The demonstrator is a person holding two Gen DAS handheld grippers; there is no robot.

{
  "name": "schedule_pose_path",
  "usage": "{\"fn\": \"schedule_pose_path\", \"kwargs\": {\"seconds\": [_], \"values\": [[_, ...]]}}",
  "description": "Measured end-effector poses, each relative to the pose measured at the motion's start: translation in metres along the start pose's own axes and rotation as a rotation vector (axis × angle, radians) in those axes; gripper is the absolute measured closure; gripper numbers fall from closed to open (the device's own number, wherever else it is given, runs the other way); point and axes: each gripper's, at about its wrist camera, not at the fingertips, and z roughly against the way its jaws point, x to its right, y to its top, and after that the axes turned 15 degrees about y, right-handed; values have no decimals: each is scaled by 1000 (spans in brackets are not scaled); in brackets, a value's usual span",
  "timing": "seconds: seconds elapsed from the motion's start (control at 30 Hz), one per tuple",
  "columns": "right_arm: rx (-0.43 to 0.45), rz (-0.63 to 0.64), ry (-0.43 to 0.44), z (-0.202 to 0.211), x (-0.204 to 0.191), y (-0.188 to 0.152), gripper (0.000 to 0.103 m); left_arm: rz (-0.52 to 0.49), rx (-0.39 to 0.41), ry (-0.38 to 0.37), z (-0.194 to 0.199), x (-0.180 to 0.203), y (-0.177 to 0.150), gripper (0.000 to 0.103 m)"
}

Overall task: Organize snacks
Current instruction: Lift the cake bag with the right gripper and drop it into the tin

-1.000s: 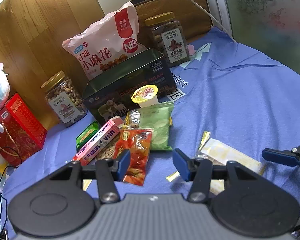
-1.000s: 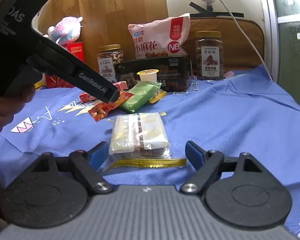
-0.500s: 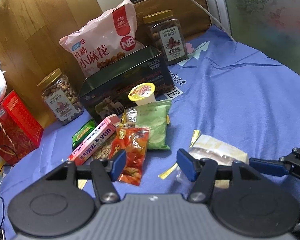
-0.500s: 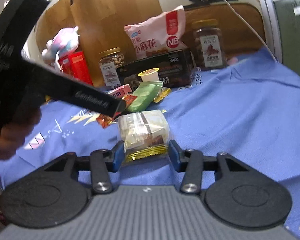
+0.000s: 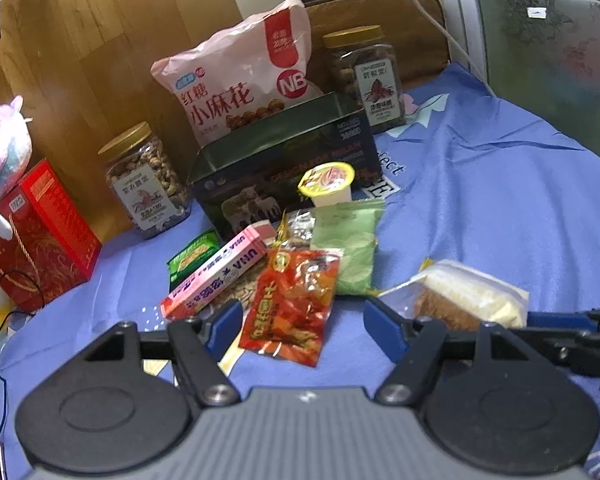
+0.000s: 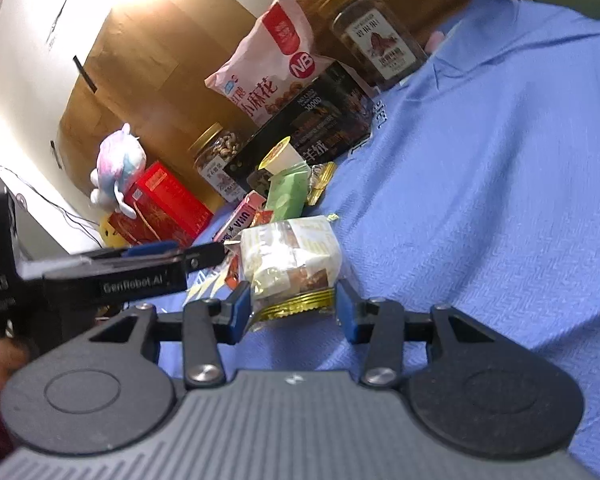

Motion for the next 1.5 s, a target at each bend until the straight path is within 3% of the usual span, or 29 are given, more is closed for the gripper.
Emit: {"fn": "schedule_pose_path", "kwargs": {"seconds": [0.67,0.97,1.27,1.4,1.5], "values": [[-12,-46,66,-11,0,5,56,28,-35,-15,-19,-14,-5,34],[35,-65,142,2,-12,18,57,60,6,-109,-2,-19,3,37],[74,85,160,-15,-41,68,57,92,141,-100,2,-37,37,37],[85,208,137,-50,-46,106,57,120,188,-77,-29,-43,60,37],[66,259,94,-86,-39,140,57,159,167,-69,-73,-47,75,37]]}}
